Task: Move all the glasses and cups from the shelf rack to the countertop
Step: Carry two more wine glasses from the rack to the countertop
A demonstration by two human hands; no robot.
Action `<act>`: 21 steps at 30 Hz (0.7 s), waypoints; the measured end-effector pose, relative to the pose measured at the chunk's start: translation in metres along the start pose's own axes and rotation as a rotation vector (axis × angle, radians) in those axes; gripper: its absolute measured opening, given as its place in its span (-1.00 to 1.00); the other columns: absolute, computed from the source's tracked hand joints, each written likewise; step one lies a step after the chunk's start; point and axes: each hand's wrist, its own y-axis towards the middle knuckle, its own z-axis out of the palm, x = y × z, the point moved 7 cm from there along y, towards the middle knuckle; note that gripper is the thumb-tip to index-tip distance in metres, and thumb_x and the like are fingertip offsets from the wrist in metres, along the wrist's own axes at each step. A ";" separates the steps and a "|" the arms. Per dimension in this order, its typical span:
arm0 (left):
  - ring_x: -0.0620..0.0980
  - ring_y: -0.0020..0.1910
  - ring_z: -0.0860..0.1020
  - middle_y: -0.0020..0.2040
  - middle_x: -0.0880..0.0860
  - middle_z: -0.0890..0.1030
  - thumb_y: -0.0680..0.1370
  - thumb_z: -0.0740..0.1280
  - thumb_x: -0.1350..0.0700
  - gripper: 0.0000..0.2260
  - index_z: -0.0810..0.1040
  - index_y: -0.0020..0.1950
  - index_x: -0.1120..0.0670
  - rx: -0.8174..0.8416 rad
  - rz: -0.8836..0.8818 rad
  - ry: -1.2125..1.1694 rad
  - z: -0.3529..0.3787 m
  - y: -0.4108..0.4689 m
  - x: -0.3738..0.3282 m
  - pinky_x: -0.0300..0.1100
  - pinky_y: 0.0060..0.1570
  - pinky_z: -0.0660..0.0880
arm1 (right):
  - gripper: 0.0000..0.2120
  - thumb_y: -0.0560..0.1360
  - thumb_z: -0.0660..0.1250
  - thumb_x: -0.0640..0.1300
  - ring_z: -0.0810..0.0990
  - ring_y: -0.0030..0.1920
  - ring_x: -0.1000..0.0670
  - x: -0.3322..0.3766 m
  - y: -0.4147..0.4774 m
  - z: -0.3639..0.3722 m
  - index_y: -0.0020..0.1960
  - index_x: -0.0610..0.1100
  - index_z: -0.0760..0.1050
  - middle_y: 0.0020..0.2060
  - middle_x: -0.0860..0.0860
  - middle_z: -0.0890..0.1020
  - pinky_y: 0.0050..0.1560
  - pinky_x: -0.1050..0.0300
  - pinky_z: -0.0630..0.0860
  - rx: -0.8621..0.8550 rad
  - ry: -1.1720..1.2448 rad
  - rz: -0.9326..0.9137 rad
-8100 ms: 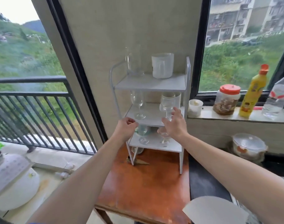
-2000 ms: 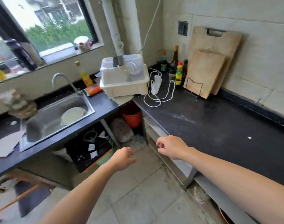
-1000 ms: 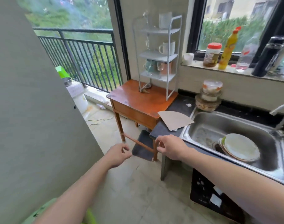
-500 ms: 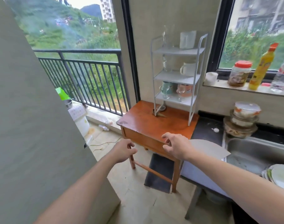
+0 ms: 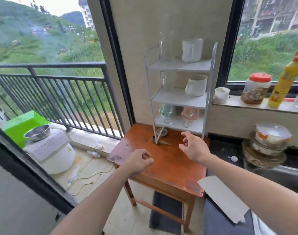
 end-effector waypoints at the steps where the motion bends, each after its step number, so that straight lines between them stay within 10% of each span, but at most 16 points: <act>1: -0.08 -0.13 0.57 -0.14 -0.04 0.59 0.51 0.36 -0.05 -0.75 0.55 0.12 0.03 -0.010 0.000 0.013 -0.006 0.018 -0.003 -0.21 -0.15 0.53 | -0.49 0.52 0.34 0.01 0.60 0.12 -0.07 -0.004 0.018 0.001 0.43 -0.05 0.35 0.15 -0.02 0.62 0.11 0.01 0.52 -0.022 0.015 0.022; 6: -0.20 -0.22 0.52 -0.09 -0.06 0.60 0.51 0.34 -0.09 -0.76 0.53 0.13 -0.05 -0.039 0.015 0.045 -0.022 0.096 -0.020 -0.42 -0.45 0.38 | -0.50 0.52 0.34 0.01 0.57 0.16 -0.09 -0.036 0.086 0.006 0.42 -0.04 0.33 0.22 -0.04 0.58 0.15 -0.06 0.51 -0.083 0.107 0.165; 9: -0.01 -0.09 0.56 -0.10 0.01 0.56 0.50 0.38 -0.01 -0.72 0.52 0.16 0.06 -0.008 0.008 -0.086 -0.012 0.137 -0.023 -0.16 -0.10 0.55 | -0.52 0.51 0.34 0.00 0.57 0.10 -0.11 -0.059 0.117 0.012 0.38 -0.04 0.32 0.22 -0.06 0.56 0.03 0.00 0.49 -0.084 0.163 0.274; 17: 0.02 0.03 0.56 0.08 0.01 0.55 0.48 0.40 -0.05 -0.53 0.38 0.33 0.01 0.030 0.018 -0.288 0.007 0.247 -0.039 -0.15 -0.14 0.51 | -0.39 0.40 0.43 0.05 0.55 -0.08 0.03 -0.099 0.176 0.037 0.37 0.08 0.28 0.01 0.10 0.55 -0.24 0.14 0.43 -0.183 0.460 0.520; 21: 0.05 0.16 0.50 0.19 0.02 0.49 0.45 0.43 -0.03 -0.42 0.30 0.40 0.03 0.086 0.067 -0.379 0.016 0.293 -0.054 0.03 0.20 0.50 | -0.60 0.33 0.47 -0.14 0.63 0.10 -0.02 -0.109 0.195 0.043 0.12 -0.02 0.42 -0.01 0.13 0.67 -0.06 -0.02 0.61 -0.311 0.646 0.537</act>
